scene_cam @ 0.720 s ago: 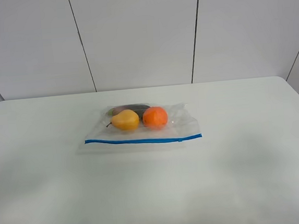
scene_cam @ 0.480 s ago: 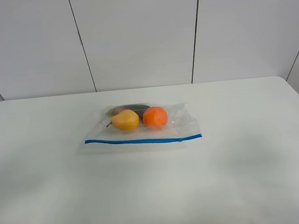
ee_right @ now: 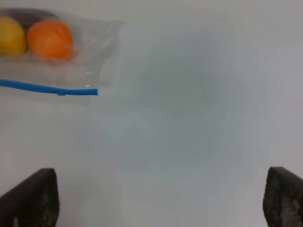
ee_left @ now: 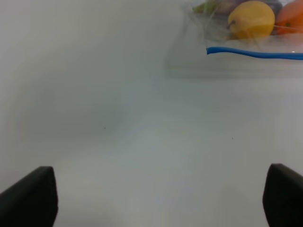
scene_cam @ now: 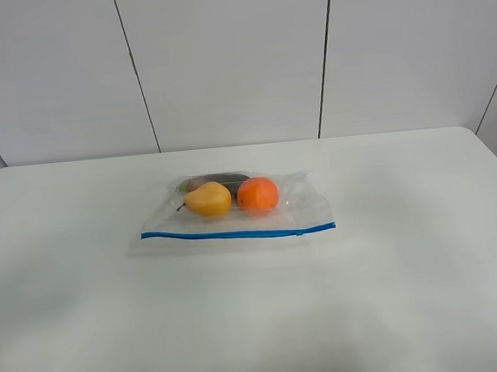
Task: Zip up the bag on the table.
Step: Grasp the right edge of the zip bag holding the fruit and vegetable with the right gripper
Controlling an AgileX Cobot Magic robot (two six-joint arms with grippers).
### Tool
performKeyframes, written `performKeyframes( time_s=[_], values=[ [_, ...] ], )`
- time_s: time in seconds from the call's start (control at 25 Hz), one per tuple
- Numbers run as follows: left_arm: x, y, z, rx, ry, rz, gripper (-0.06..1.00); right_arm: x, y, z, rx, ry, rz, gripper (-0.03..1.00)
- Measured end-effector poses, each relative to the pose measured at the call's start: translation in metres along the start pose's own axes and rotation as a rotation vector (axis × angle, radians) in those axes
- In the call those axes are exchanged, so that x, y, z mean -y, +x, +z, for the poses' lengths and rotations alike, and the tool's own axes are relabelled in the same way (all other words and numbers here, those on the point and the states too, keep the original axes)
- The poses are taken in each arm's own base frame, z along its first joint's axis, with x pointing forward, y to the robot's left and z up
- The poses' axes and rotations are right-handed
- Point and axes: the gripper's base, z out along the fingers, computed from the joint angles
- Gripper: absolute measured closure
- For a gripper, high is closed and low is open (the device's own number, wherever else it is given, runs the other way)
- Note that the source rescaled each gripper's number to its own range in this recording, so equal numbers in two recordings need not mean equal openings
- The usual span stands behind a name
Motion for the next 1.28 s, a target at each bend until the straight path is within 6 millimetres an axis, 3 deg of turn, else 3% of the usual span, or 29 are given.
performKeyframes(
  time_s=[0.16, 0.32, 0.52, 0.72, 0.92, 1.28],
  values=[
    [0.0, 0.0, 0.0, 0.0, 0.0, 0.0, -0.06, -0.001, -0.042, 0.05, -0.16, -0.064, 0.065, -0.03],
    [0.0, 0.0, 0.0, 0.0, 0.0, 0.0, -0.06, 0.001, -0.064, 0.117, -0.358, -0.128, 0.099, 0.02],
    [0.0, 0.0, 0.0, 0.0, 0.0, 0.0, -0.06, 0.001, -0.069, 0.192, -0.524, -0.239, 0.117, 0.03],
    [0.0, 0.0, 0.0, 0.0, 0.0, 0.0, -0.06, 0.001, -0.057, 0.254, -0.64, -0.348, 0.15, 0.05],
    [0.0, 0.0, 0.0, 0.0, 0.0, -0.002, -0.06, -0.002, -0.038, 0.294, -0.697, -0.462, 0.161, 0.11],
    [0.0, 0.0, 0.0, 0.0, 0.0, -0.002, -0.06, -0.003, -0.013, 0.332, -0.718, -0.559, 0.156, 0.17]
  ],
)
